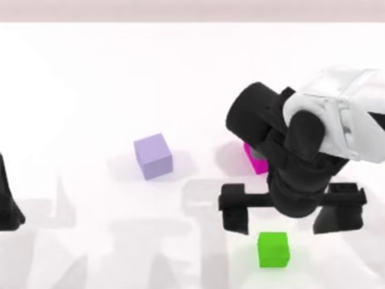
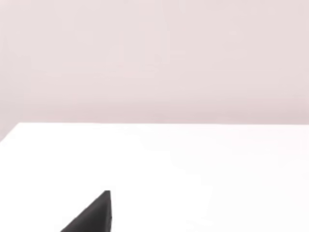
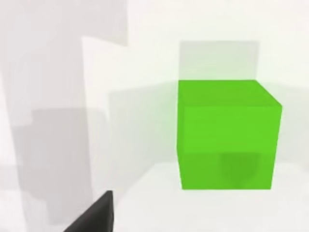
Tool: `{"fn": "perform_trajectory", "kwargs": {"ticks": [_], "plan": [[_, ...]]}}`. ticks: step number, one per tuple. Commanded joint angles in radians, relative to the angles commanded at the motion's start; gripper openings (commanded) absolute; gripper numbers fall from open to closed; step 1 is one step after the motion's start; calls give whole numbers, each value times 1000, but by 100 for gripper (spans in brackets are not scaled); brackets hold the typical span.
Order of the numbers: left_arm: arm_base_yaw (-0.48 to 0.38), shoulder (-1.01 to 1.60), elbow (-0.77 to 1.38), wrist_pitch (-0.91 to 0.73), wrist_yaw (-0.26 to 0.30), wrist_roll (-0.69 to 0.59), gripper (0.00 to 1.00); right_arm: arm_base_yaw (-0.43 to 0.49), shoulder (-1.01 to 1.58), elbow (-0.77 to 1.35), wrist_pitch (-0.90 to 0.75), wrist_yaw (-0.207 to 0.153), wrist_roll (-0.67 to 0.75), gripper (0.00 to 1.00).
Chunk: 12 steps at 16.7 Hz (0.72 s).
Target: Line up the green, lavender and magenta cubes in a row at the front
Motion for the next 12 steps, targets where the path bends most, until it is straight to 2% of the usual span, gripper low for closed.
{"fn": "perform_trajectory", "kwargs": {"ticks": [7,12], "plan": [[-3,10,10,-7,1,4,100,-5,-25,16,-22,1,-8,100],[-63,216,218,-142,3,81,100,-38,-196,-39,91,7,-100,100]]}}
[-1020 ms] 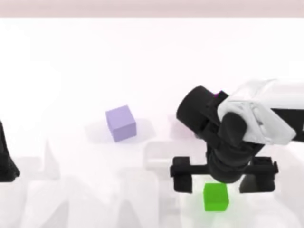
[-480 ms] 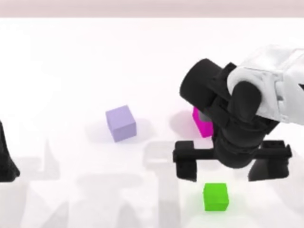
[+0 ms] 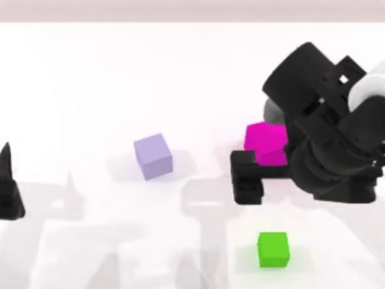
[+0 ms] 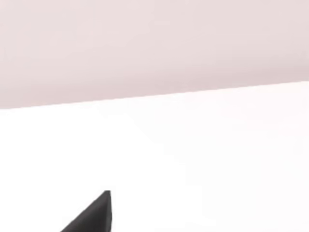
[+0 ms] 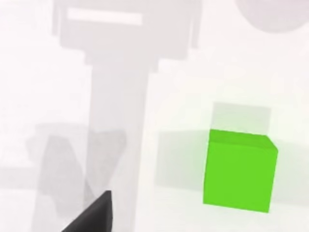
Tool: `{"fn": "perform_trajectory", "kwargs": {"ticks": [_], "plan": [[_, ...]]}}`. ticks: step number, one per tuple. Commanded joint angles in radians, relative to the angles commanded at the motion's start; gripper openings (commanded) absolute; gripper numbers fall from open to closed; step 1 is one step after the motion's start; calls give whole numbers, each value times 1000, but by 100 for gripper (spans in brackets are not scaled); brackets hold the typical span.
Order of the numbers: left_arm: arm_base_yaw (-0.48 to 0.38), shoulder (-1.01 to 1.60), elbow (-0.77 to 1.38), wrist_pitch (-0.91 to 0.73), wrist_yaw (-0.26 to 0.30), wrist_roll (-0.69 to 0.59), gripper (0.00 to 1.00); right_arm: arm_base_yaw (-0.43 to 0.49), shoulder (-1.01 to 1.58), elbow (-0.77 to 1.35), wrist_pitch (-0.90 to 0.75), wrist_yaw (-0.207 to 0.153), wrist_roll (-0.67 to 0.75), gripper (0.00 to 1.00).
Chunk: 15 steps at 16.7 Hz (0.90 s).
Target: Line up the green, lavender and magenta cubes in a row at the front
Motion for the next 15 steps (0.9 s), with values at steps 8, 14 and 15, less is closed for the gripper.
{"fn": "perform_trajectory", "kwargs": {"ticks": [8,14,15], "plan": [[-174,817,673,-460,-3,247,100,-200,-629,-329,359,-3,-277,100],[-311,1493,1170,-827,-3,438,100,-439,-1096,-751,645,-15,-486,100],[-330,1579,1243,-876,-2,465,100,-483,-1165,-823,692,-16,-519,100]]}}
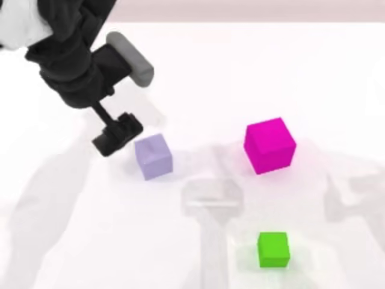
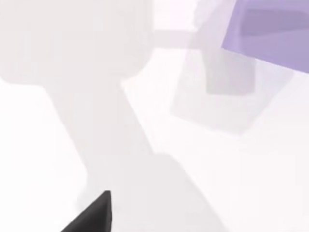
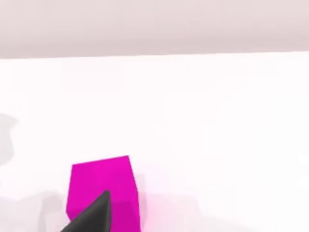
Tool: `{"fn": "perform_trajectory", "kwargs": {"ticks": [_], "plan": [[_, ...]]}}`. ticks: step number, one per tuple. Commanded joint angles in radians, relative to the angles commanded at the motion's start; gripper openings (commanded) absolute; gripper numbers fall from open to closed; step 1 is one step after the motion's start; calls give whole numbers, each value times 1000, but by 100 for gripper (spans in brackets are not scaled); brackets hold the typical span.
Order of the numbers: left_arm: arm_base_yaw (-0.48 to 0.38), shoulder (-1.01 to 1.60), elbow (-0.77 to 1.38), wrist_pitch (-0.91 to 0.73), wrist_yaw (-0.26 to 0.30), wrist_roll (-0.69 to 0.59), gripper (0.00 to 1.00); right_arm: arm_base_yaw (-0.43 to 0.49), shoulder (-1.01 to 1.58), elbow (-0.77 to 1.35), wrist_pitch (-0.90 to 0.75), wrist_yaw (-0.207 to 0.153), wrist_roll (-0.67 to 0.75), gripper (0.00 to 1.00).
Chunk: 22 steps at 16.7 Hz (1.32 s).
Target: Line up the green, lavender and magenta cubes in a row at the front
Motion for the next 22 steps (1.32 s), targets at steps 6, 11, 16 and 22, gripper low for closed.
{"fn": "perform_trajectory", "kwargs": {"ticks": [6,11,16,22], "plan": [[-86,341,344,-194,2,118,100,-209,-312,-298,213,-9,-138,100],[-101,404,409,-224,2,139,100,-250,-364,-349,254,-11,-161,100],[-97,406,391,-205,2,139,100,-250,-364,-349,254,-11,-161,100],[-99,471,239,22,3,141,100,-250,-364,-349,254,-11,-161,100]]}}
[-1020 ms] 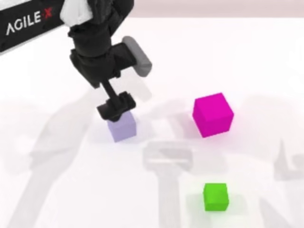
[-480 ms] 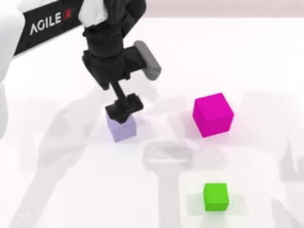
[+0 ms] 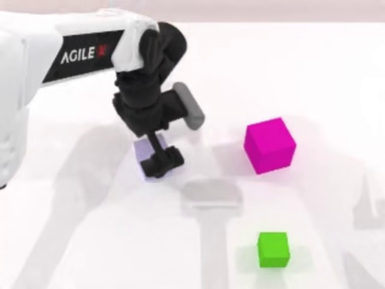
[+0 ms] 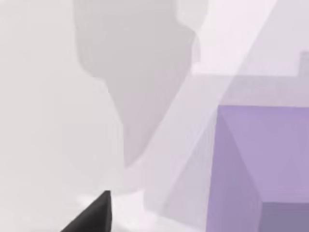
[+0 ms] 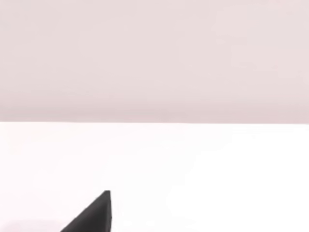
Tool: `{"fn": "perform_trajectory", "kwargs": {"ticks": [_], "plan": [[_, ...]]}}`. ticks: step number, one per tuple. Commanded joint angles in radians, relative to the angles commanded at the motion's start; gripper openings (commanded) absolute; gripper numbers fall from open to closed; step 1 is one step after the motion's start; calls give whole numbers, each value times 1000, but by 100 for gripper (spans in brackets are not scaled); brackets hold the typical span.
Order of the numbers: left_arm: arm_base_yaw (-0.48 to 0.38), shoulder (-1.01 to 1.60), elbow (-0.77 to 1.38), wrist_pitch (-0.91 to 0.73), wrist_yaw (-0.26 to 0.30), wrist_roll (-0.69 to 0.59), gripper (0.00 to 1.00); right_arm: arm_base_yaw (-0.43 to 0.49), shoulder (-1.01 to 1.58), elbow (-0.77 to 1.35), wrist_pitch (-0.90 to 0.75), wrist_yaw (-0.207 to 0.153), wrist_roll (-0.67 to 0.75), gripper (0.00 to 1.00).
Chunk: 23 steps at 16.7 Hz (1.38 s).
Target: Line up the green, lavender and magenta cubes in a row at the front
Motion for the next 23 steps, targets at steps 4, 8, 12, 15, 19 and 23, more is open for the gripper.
{"fn": "perform_trajectory", "kwargs": {"ticks": [4,8,12,15,19,23], "plan": [[0,24,-47,61,0,1,100,0,0,0,0,0,0,100],[0,24,-47,61,0,1,85,0,0,0,0,0,0,100],[0,24,-47,61,0,1,55,0,0,0,0,0,0,100],[0,24,-47,61,0,1,32,0,0,0,0,0,0,100],[0,24,-47,61,0,1,2,0,0,0,0,0,0,100],[0,24,-47,61,0,1,0,0,0,0,0,0,0,100]]}}
